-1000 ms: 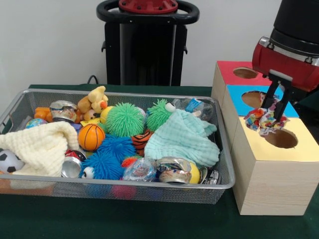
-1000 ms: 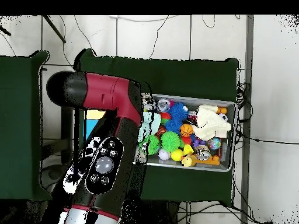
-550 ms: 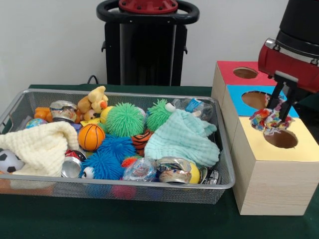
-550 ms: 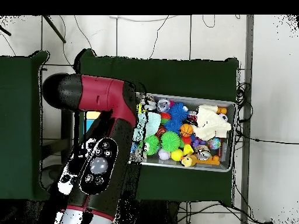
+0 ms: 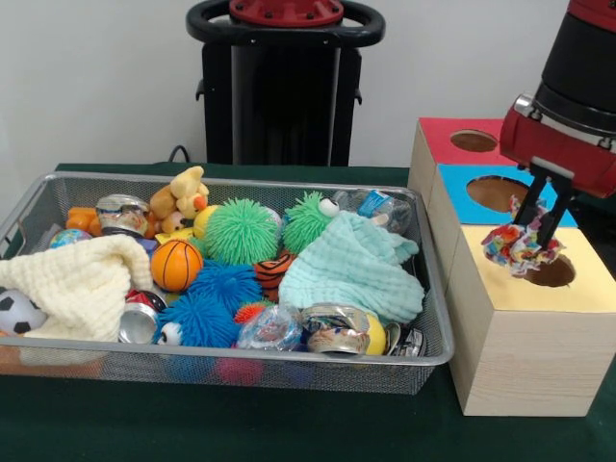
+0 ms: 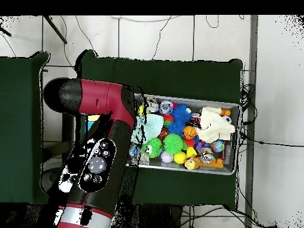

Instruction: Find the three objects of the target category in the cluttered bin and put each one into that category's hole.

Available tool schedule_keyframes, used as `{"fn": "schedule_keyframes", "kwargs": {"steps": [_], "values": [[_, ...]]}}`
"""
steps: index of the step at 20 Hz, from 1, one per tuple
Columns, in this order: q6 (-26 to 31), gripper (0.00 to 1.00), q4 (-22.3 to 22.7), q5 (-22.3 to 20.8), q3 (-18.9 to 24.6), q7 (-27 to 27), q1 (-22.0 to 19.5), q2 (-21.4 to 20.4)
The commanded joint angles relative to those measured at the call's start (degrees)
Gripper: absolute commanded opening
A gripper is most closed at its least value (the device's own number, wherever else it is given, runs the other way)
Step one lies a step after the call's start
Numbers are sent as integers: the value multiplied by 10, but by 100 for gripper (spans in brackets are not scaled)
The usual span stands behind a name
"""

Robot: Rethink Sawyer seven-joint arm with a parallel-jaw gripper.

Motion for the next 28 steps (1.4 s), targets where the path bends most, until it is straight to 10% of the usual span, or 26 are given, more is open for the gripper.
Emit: {"fn": "schedule_keyframes", "kwargs": {"steps": [1, 28], "values": [[-59, 0, 85, -37, 31, 83, -7, 27], [1, 0, 40, -5, -3, 132, 31, 59]]}}
